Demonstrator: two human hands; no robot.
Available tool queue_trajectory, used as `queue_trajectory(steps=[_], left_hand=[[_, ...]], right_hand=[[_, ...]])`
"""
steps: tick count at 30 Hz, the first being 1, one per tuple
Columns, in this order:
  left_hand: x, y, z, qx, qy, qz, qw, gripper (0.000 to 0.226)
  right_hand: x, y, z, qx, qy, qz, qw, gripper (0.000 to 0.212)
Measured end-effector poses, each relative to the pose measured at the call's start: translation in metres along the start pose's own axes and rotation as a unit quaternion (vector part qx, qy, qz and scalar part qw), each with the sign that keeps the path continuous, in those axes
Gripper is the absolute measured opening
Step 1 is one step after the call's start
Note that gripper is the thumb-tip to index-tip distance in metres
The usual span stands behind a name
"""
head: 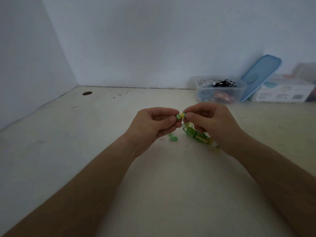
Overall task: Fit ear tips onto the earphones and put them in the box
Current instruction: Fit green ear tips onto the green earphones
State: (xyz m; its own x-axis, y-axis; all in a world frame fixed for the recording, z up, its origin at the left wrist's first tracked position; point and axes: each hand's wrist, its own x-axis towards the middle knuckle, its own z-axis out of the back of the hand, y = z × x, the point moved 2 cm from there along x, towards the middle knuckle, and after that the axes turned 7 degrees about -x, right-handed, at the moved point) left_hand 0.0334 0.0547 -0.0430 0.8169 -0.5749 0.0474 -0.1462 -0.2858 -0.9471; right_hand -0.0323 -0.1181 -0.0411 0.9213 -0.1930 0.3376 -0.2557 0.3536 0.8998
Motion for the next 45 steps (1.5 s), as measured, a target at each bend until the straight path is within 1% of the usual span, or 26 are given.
queue_trajectory(steps=[9, 15, 18, 22, 27, 30, 34, 36, 39, 45], left_hand=[[-0.0012, -0.001, -0.001, 0.01, 0.001, -0.003, 1.0, 0.016], [-0.0016, -0.0005, -0.0011, 0.007, 0.001, 0.0, 1.0, 0.016], [-0.0017, -0.0001, -0.0015, 0.007, 0.002, 0.004, 1.0, 0.016], [-0.0018, 0.0009, -0.0014, 0.012, 0.001, 0.007, 1.0, 0.016], [-0.0023, 0.0014, -0.0024, 0.009, 0.003, 0.009, 1.0, 0.021], [-0.0024, 0.0008, -0.0025, 0.007, 0.008, 0.011, 1.0, 0.024], [-0.0026, -0.0009, -0.0023, 0.003, 0.019, 0.014, 1.0, 0.021], [-0.0029, -0.0014, -0.0028, 0.006, 0.02, 0.013, 1.0, 0.022], [-0.0033, -0.001, -0.0035, 0.007, 0.019, 0.012, 1.0, 0.027], [-0.0028, 0.001, -0.0032, 0.017, 0.011, 0.015, 1.0, 0.026]], right_hand=[[-0.0002, 0.0017, 0.0024, 0.004, 0.035, 0.005, 0.999, 0.01], [-0.0006, 0.0031, 0.0025, 0.004, 0.045, 0.014, 0.999, 0.01], [-0.0011, 0.0047, 0.0035, -0.013, 0.047, 0.026, 0.998, 0.009], [-0.0014, 0.0062, 0.0043, -0.065, 0.05, 0.04, 0.996, 0.009], [-0.0002, 0.0038, 0.0048, -0.078, 0.054, 0.048, 0.994, 0.01], [-0.0011, 0.0056, 0.0041, -0.073, 0.058, 0.049, 0.994, 0.01], [-0.001, 0.0057, 0.0037, -0.026, 0.058, 0.028, 0.998, 0.011], [-0.0012, 0.0058, 0.0047, -0.022, 0.063, 0.026, 0.997, 0.011], [-0.0018, 0.0072, 0.0055, -0.052, 0.066, 0.035, 0.996, 0.011], [-0.0009, 0.0083, 0.0052, -0.131, 0.051, 0.077, 0.987, 0.011]])
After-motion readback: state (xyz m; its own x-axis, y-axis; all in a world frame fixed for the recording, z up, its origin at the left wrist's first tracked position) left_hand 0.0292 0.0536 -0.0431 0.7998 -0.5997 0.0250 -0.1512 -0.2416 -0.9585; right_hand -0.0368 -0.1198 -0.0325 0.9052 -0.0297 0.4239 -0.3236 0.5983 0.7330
